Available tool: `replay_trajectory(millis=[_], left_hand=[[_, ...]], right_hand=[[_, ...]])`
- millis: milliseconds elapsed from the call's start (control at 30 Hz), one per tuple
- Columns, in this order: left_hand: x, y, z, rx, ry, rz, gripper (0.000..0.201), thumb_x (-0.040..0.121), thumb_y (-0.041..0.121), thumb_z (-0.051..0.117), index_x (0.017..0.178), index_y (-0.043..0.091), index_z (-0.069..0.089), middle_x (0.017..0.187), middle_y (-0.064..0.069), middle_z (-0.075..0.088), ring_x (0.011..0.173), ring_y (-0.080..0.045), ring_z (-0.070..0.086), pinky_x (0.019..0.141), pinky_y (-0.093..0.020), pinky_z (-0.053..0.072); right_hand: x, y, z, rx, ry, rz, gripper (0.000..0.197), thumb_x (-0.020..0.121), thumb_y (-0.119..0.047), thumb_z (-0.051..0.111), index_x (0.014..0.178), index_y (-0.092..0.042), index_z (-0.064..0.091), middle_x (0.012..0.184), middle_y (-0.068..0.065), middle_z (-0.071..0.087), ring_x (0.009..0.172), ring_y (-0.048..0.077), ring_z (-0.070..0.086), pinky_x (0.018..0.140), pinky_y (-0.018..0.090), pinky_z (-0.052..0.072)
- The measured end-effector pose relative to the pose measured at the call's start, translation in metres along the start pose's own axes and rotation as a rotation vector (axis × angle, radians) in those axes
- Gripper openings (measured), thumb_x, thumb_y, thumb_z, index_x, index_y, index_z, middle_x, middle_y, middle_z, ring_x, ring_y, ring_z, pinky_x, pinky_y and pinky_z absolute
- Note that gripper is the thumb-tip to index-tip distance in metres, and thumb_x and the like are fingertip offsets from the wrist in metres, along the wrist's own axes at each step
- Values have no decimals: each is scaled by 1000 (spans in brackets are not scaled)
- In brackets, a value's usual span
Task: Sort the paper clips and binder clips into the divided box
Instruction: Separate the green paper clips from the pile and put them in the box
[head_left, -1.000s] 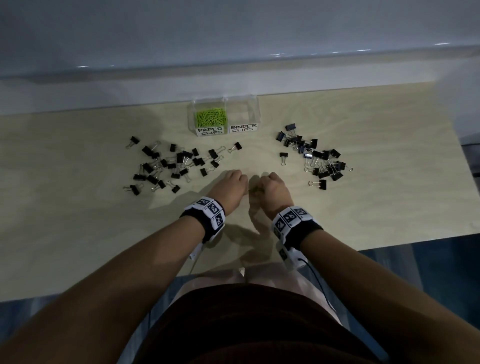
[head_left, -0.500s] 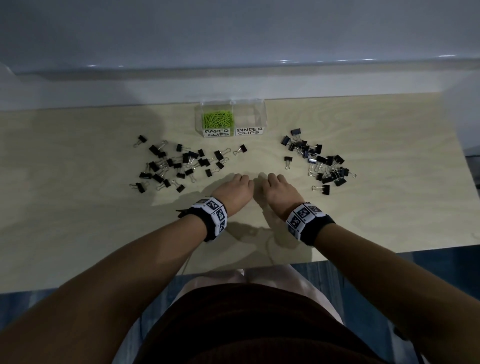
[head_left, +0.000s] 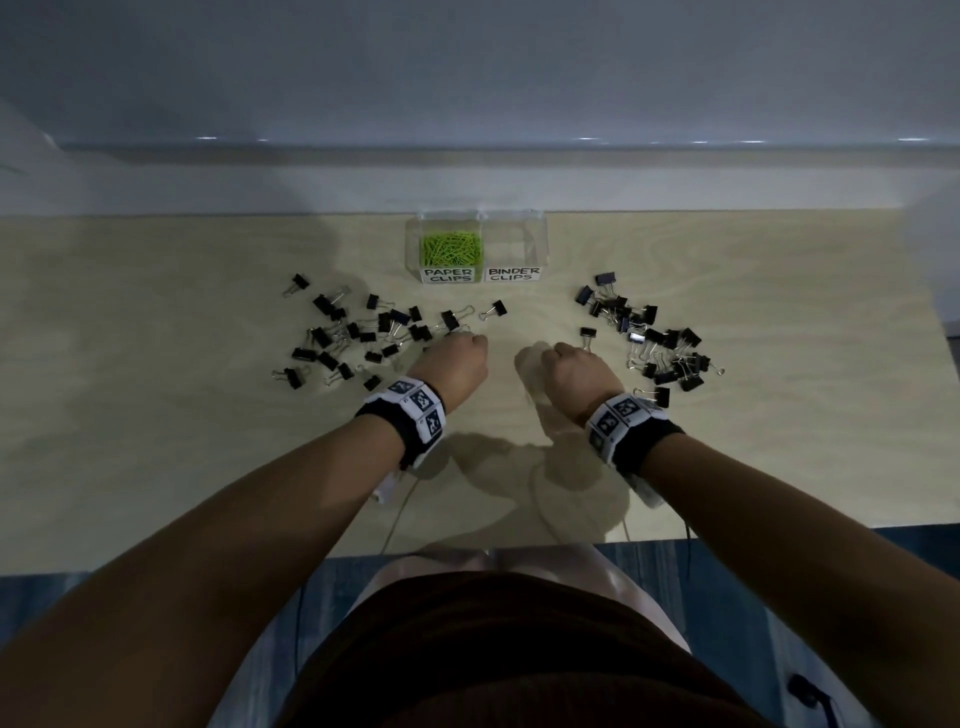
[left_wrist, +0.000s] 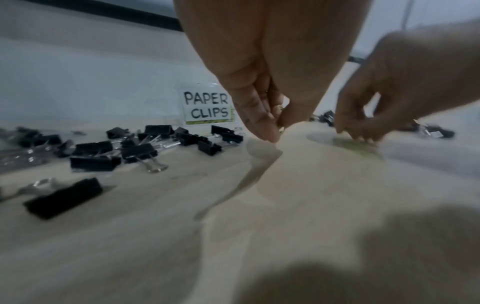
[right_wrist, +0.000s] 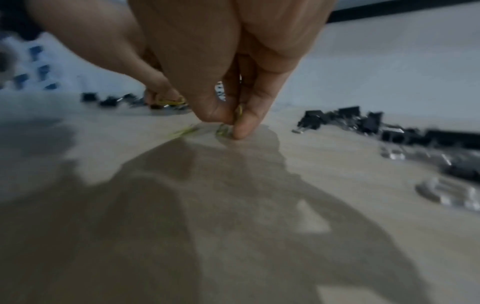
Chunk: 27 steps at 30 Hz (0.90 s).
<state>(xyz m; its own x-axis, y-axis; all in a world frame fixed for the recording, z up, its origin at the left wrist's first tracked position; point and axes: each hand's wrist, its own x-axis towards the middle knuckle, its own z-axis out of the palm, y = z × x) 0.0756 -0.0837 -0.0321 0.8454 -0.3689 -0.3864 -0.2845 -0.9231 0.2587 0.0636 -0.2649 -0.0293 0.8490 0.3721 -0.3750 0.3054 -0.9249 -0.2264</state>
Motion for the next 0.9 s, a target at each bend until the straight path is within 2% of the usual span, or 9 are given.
replay_trajectory(millis=[100,233,300,400,467,567,667,767,900], left_hand=[[7,-10,-26,-177,161,-75,19,92,12,44,92,0,58,91,-15,63,82,-30,59,70,-35,45],[29,-26,-67,-309,364,-185,20,94,18,46,88,4,60,84,-7,64,73,-21,57,67,-29,46],[42,-33,-85,-298,397,-228,22,95,19,45,89,4,60,86,-7,64,72,-19,57,66,-27,46],[55,-43,-98,-296,375,-274,22,94,14,46,91,1,63,90,-13,67,75,-23,61,72,-33,52],[58,-48,-97,-326,347,-290,20,92,15,52,100,1,64,101,-16,67,88,-27,62,83,-36,52],[48,-51,-86,-344,387,-288,32,90,15,57,122,7,57,125,-13,56,112,-27,56,98,-35,42],[24,-42,-61,-392,445,-273,24,90,12,55,114,10,61,116,-9,59,103,-23,58,95,-33,46],[5,-21,-25,-422,262,-229,14,89,22,58,95,11,64,97,-6,65,86,-20,61,84,-39,53],[5,19,15,-368,-104,-159,35,85,31,61,107,5,56,114,-15,52,103,-31,53,89,-38,45]], right_hand=[[7,9,-8,247,32,176,10,86,-18,56,80,-11,59,80,9,62,73,26,56,65,28,43],[18,16,-24,556,73,335,3,78,-10,67,80,-10,69,78,7,69,72,19,64,71,29,55],[31,11,-40,600,78,324,9,78,-5,64,84,-7,71,79,8,70,71,17,65,71,27,56],[63,-6,-67,578,164,252,12,79,-6,63,85,-9,72,79,4,70,71,14,64,70,22,54],[88,-22,-84,518,245,186,14,81,-8,61,89,-9,72,83,4,71,72,11,61,73,20,52],[117,-46,-101,496,280,126,19,86,-10,60,102,-9,71,99,6,71,79,9,60,75,15,46],[127,-49,-103,458,226,140,24,88,-9,57,110,-11,68,109,7,69,93,15,64,80,16,45],[111,-35,-91,409,241,142,23,88,-6,53,102,-11,71,103,7,71,85,12,62,77,14,42],[62,-5,-53,371,137,248,10,85,-10,57,86,-13,67,88,6,69,77,16,60,74,22,49]])
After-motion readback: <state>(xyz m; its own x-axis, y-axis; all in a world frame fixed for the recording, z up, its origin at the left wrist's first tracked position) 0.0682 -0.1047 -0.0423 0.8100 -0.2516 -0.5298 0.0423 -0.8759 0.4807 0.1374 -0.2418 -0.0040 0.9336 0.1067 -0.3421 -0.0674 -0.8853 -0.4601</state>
